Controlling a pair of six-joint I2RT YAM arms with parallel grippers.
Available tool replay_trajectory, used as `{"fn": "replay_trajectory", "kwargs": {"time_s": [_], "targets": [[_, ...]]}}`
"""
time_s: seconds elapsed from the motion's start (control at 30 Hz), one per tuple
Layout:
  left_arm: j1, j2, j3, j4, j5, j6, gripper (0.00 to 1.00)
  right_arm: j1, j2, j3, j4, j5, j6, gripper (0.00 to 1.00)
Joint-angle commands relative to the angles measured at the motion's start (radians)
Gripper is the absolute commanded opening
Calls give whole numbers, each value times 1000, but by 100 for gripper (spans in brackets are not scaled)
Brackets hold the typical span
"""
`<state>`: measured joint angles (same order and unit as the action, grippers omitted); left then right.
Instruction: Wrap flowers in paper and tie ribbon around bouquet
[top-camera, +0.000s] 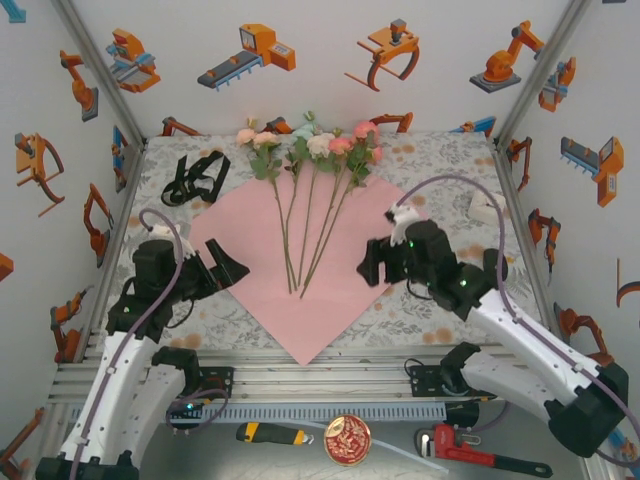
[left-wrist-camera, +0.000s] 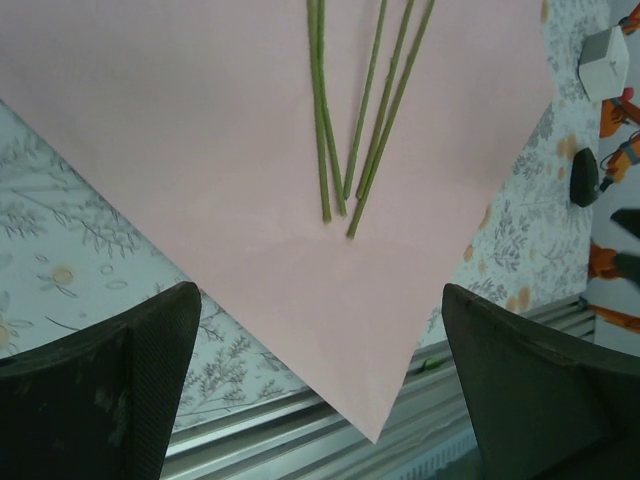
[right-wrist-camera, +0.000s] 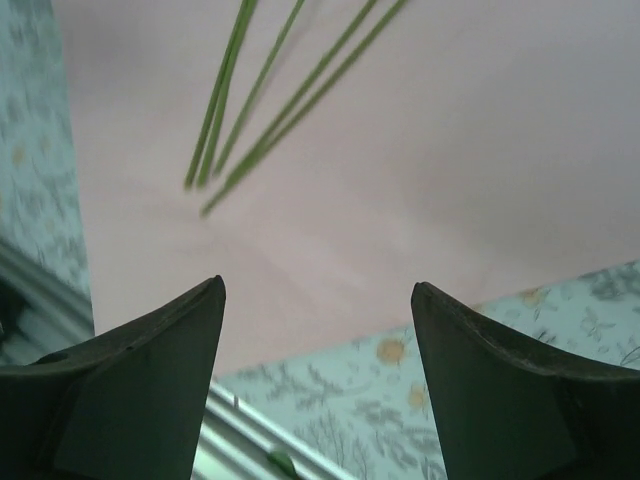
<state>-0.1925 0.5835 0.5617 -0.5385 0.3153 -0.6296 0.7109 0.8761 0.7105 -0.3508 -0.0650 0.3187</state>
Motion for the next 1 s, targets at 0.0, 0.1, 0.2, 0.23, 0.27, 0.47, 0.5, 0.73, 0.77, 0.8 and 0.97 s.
{"fn": "replay_trajectory", "kwargs": {"time_s": [0.0, 0.1, 0.2, 0.23, 0.27, 0.47, 0.5, 0.73, 0.77, 0.8, 0.97], "targets": [[-18, -63, -90, -11, 29, -178, 99, 123, -53, -74, -5, 35, -194, 69], [-37, -114, -161, -17, 11, -226, 100, 258, -37, -129, 70, 82, -377, 70], [-66, -136, -207, -20, -15, -264, 100, 336, 37, -148, 101, 32, -622, 72], [-81, -134, -220, -17, -29, -279, 99, 351, 72, -157, 114, 15, -698, 72], [-97, -127, -230, -7, -43, -295, 98, 364, 113, -167, 141, 26, -754, 72], [-181, -18, -243, 81, -78, -332, 97, 376, 321, -156, 196, -44, -950, 75], [-187, 6, -240, 96, -80, -328, 97, 377, 343, -158, 214, -51, -952, 74], [-205, 206, -223, 224, -101, -304, 96, 378, 457, -186, 385, -26, -974, 74], [-209, 237, -221, 251, -101, -309, 95, 379, 469, -194, 410, -27, -977, 74], [-214, 271, -220, 285, -101, -314, 95, 379, 480, -200, 437, -28, -981, 74], [-262, 383, -197, 382, -131, -334, 94, 374, 512, -214, 543, -25, -984, 75]]}}
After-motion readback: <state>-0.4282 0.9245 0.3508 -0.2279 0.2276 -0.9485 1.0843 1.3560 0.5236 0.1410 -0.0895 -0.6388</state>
